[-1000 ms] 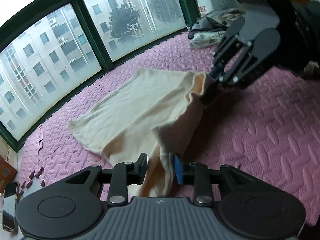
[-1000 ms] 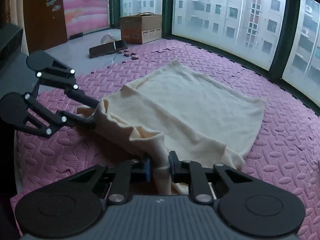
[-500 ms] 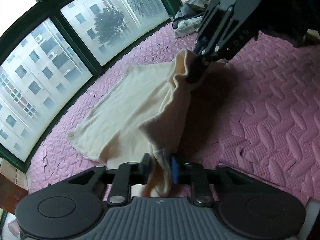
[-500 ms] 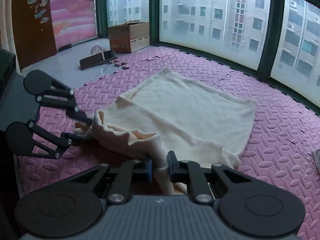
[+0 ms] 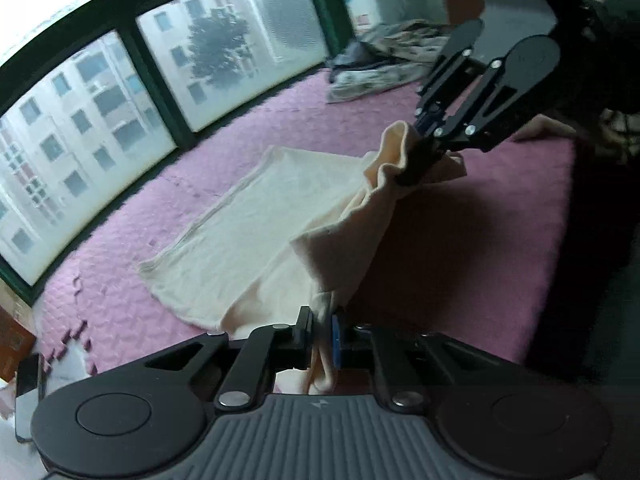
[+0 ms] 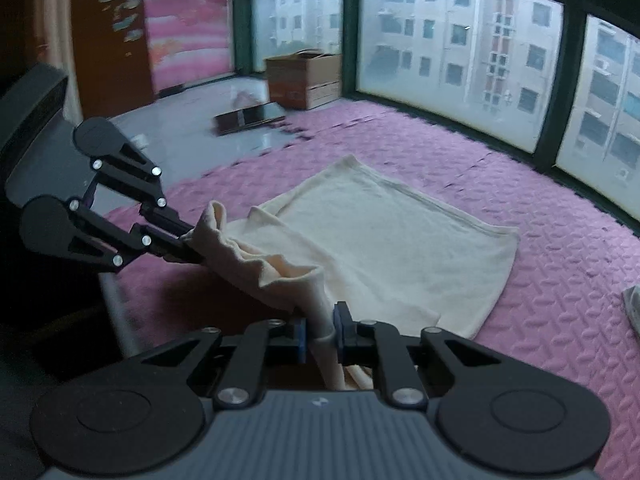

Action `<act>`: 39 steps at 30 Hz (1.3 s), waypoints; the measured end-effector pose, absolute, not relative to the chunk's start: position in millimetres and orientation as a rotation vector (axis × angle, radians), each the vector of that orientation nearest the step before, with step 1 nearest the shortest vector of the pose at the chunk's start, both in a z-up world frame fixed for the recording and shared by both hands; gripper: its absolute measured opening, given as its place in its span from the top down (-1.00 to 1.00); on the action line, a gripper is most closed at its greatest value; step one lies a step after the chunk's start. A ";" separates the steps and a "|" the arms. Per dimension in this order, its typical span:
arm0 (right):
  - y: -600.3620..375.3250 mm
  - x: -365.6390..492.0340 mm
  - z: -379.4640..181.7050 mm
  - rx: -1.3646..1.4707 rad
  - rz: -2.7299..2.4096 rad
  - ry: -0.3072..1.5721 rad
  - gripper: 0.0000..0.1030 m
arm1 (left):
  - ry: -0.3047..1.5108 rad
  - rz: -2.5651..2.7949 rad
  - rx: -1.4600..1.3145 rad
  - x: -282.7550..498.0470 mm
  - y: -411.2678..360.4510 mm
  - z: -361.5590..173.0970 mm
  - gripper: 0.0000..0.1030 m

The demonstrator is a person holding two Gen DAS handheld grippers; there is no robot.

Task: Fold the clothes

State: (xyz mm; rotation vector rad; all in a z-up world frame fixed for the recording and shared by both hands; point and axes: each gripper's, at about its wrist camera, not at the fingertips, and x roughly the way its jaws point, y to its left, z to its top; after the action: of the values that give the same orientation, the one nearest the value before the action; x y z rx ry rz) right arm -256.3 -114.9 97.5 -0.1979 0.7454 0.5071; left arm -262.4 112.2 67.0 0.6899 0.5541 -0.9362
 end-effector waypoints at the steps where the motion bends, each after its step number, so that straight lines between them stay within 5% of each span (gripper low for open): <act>1: -111.5 -266.5 100.2 -0.210 0.521 0.752 0.77 | 0.562 -0.952 0.691 -272.1 116.5 70.7 0.80; 9: -93.3 -302.5 126.6 -0.286 0.588 0.779 0.77 | 0.577 -0.989 0.707 -300.2 127.2 99.0 0.80; 19: -118.0 -199.9 153.4 -0.268 0.564 0.752 0.79 | 0.565 -0.936 0.642 -197.0 102.9 113.4 0.80; 28: -133.8 -92.6 107.4 -0.217 0.511 0.838 0.79 | 0.679 -0.889 0.587 -94.9 76.0 77.6 0.80; 39: -141.3 -74.9 51.6 -0.122 0.456 0.865 0.79 | 0.706 -0.783 0.517 -66.2 80.5 52.9 0.84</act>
State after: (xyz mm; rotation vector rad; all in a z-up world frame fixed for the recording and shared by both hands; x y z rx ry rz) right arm -74.9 -141.3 51.6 -0.1223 0.8648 0.4565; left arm -66.2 80.5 52.9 0.5172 0.7062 -0.7832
